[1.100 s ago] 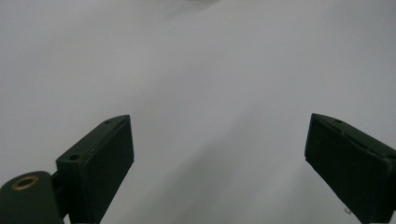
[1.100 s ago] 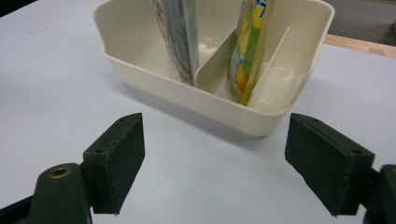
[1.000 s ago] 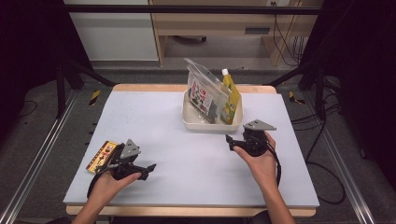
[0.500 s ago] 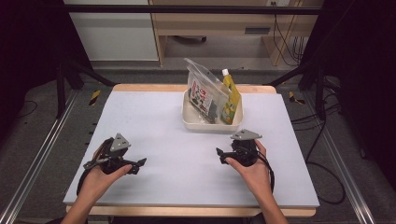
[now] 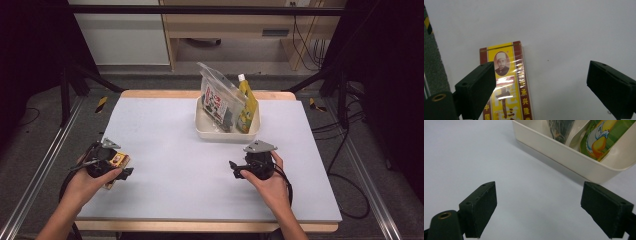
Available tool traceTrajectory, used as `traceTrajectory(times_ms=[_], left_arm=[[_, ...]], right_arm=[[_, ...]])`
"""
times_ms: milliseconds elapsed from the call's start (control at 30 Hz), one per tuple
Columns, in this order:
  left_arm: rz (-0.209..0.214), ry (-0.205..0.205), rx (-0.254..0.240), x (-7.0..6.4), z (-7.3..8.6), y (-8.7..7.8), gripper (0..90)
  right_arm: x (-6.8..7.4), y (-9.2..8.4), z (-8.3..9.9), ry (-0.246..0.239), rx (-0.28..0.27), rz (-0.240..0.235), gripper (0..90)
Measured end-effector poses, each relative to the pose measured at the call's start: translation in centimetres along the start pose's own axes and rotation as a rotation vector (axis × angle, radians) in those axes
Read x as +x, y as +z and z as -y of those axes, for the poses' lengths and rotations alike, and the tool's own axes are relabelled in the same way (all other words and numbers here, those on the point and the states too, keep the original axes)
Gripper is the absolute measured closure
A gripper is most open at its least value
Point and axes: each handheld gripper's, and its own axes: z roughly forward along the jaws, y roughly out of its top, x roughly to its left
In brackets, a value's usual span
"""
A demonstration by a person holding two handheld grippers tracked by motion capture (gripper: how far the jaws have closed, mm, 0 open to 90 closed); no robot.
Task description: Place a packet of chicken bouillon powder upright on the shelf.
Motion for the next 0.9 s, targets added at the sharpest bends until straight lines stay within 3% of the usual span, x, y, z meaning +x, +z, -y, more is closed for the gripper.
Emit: traceTrajectory(times_ms=[67,167,267,667,800,900], left_arm=[[-0.003,-0.007,0.012,0.2,-0.1,-0.1,8.5],[0.001,-0.064,0.037,0.6,-0.4,-0.2,11.3],[-0.009,-0.079,0.052,1.1,-0.6,-0.3,11.8],[-0.007,-0.075,0.118,2.3,0.1,0.1,12.3],[-0.001,-0.055,0.182,2.6,0.5,0.8,12.3],[-0.011,-0.057,0.192,2.9,0.7,1.1,12.3]], right_arm=[[0.0,0.0,0.0,0.005,0.004,-0.001,13.7],[0.0,0.0,0.1,-0.007,0.010,0.008,13.8],[0.0,0.0,0.1,-0.001,0.010,0.008,13.8],[-0.3,0.0,0.2,0.003,0.010,0.020,14.0],[-0.3,0.0,0.3,0.004,0.016,0.019,14.0],[-0.3,0.0,0.3,0.008,0.016,0.020,14.0]])
